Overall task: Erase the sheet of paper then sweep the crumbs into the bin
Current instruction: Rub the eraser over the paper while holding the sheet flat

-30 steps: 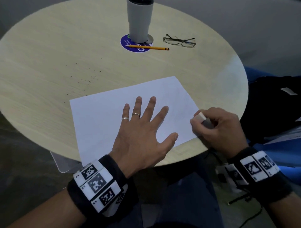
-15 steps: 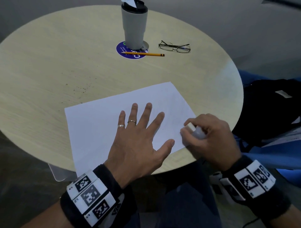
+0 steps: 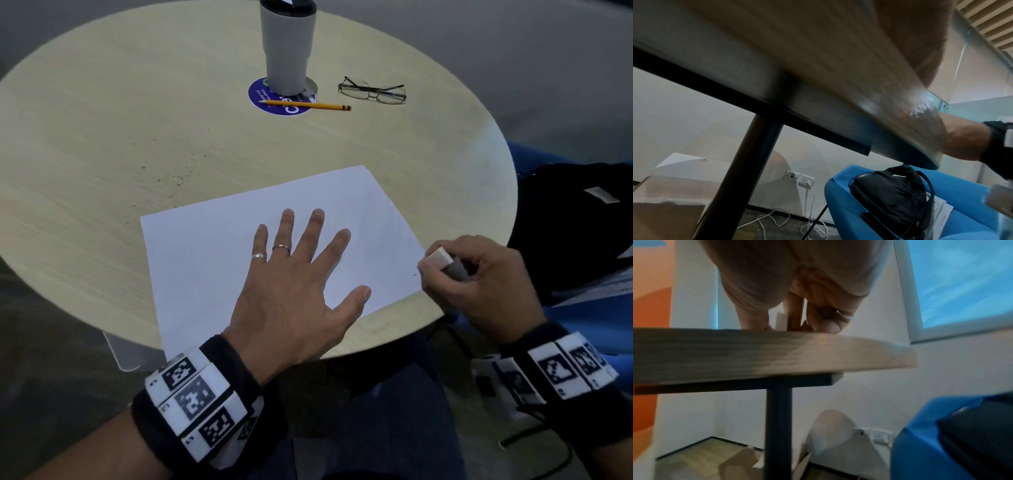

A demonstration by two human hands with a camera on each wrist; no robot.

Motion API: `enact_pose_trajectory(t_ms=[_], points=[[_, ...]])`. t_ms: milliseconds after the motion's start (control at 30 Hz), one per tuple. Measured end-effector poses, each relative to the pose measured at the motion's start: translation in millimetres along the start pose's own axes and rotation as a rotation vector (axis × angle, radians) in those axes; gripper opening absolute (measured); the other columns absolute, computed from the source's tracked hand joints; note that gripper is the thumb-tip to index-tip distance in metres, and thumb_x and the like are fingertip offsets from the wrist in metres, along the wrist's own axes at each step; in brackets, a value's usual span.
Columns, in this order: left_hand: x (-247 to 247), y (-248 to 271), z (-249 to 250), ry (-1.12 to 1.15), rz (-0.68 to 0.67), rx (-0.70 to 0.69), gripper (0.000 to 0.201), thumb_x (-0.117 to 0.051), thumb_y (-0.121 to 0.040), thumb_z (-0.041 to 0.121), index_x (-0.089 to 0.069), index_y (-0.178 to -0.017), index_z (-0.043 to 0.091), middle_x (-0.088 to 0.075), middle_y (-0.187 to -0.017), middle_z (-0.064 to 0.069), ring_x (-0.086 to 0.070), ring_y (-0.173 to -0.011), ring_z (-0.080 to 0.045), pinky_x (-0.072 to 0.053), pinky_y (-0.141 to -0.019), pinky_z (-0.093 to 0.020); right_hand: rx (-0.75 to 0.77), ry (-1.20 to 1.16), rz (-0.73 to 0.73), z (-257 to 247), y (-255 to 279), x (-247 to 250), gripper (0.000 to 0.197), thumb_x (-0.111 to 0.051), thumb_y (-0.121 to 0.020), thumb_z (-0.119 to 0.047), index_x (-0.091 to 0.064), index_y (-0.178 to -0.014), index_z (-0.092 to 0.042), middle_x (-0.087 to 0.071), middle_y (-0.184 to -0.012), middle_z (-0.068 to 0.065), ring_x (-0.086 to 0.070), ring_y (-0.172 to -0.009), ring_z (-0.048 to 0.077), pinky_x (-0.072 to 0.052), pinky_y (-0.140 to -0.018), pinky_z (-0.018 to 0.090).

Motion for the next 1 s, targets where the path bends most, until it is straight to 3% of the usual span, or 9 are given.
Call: enact_pose_trajectory(t_ms=[200, 300, 400, 500, 633, 733, 800, 900, 1000], points=[[0.3, -1.2, -0.8, 0.026, 0.010, 0.000, 0.081, -0.015, -0.096, 0.082, -0.002, -0.166, 0.044, 0.016, -0.175, 0.005, 0.021, -0.160, -0.027, 0.006, -0.128, -0.057, 0.073, 0.006, -0.050, -24.6, 15.3, -7.3, 0.013, -0.087, -0.081, -0.010, -0.078, -0.081, -0.019, -0.072, -0.078, -0.006, -0.064, -0.077, 0.023, -0.049, -0.071, 0.038], [-2.2, -0.9, -1.2, 0.025, 0.001, -0.004, 0.081, -0.015, -0.096, 0.082, -0.003, -0.166, 0.043, 0.014, -0.175, 0.004, 0.021, -0.160, -0.028, 0.007, -0.128, -0.057, 0.015, 0.004, -0.043, -0.9, 8.0, -1.2, 0.017, -0.086, -0.083, -0.008, -0.075, -0.076, -0.019, -0.070, -0.074, -0.004, -0.061, -0.074, 0.022, -0.050, -0.069, 0.039], [-1.3, 0.4, -1.0, 0.026, 0.005, -0.002, 0.081, -0.015, -0.096, 0.082, -0.002, -0.166, 0.043, 0.015, -0.175, 0.004, 0.021, -0.160, -0.028, 0.007, -0.127, -0.058, 0.040, 0.073, 0.054, -2.9, -3.1, 11.8, 0.012, -0.085, -0.084, -0.011, -0.076, -0.081, -0.018, -0.070, -0.077, -0.003, -0.060, -0.073, 0.026, -0.053, -0.071, 0.044], [-0.3, -0.6, -0.5, 0.026, 0.006, -0.001, 0.081, -0.015, -0.096, 0.081, -0.002, -0.166, 0.043, 0.015, -0.175, 0.004, 0.021, -0.160, -0.028, 0.007, -0.127, -0.058, 0.105, 0.057, 0.036, -31.9, -2.1, -8.8, 0.009, -0.085, -0.085, -0.015, -0.077, -0.081, -0.019, -0.070, -0.077, -0.005, -0.060, -0.074, 0.023, -0.050, -0.071, 0.038], [-0.6, 0.3, -1.0, 0.031, 0.012, -0.002, 0.081, -0.018, -0.096, 0.081, -0.006, -0.166, 0.043, 0.012, -0.176, 0.004, 0.018, -0.160, -0.028, 0.006, -0.127, -0.058, 0.012, 0.126, 0.051, 1.9, -16.3, 5.5, 0.014, -0.076, -0.088, -0.029, -0.076, -0.079, -0.019, -0.070, -0.075, 0.002, -0.063, -0.076, 0.029, -0.055, -0.074, 0.044], [-0.4, 0.1, -1.0, 0.035, 0.014, -0.001, 0.081, -0.016, -0.096, 0.081, -0.003, -0.166, 0.043, 0.014, -0.175, 0.004, 0.020, -0.160, -0.028, 0.007, -0.127, -0.058, 0.033, 0.075, 0.156, 1.6, -17.4, 31.7, 0.011, -0.079, -0.090, -0.023, -0.078, -0.087, -0.013, -0.069, -0.078, -0.007, -0.061, -0.071, 0.018, -0.050, -0.071, 0.032], [0.5, -0.6, -0.8, 0.031, 0.017, -0.002, 0.081, -0.016, -0.096, 0.081, -0.003, -0.166, 0.043, 0.015, -0.175, 0.004, 0.020, -0.160, -0.028, 0.007, -0.127, -0.057, 0.089, 0.038, 0.113, -22.6, -11.5, 16.6, 0.006, -0.081, -0.089, -0.019, -0.078, -0.086, -0.015, -0.065, -0.077, -0.017, -0.056, -0.070, 0.008, -0.043, -0.069, 0.024], [0.0, -0.8, -1.1, 0.017, 0.014, 0.002, 0.081, -0.015, -0.096, 0.082, -0.002, -0.166, 0.044, 0.014, -0.175, 0.004, 0.019, -0.160, -0.028, 0.006, -0.128, -0.057, 0.076, 0.031, 0.025, -25.7, -9.2, -16.1, 0.011, -0.083, -0.086, -0.011, -0.077, -0.078, -0.015, -0.071, -0.075, -0.002, -0.062, -0.073, 0.021, -0.052, -0.072, 0.041], [-2.5, -1.2, 2.0, 0.014, 0.008, -0.007, 0.081, -0.015, -0.095, 0.082, -0.003, -0.166, 0.043, 0.013, -0.175, 0.004, 0.018, -0.160, -0.029, 0.006, -0.128, -0.057, 0.007, -0.013, 0.061, -0.6, -22.7, -11.6, 0.014, -0.080, -0.089, -0.014, -0.074, -0.076, -0.017, -0.072, -0.075, 0.002, -0.065, -0.074, 0.027, -0.056, -0.072, 0.046]])
Point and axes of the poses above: each hand's wrist, its own y-axis away from the middle knuckle, its own x-axis out of the back of the hand, z = x × y, the point moved 10 cm from there along -y, towards the middle knuckle
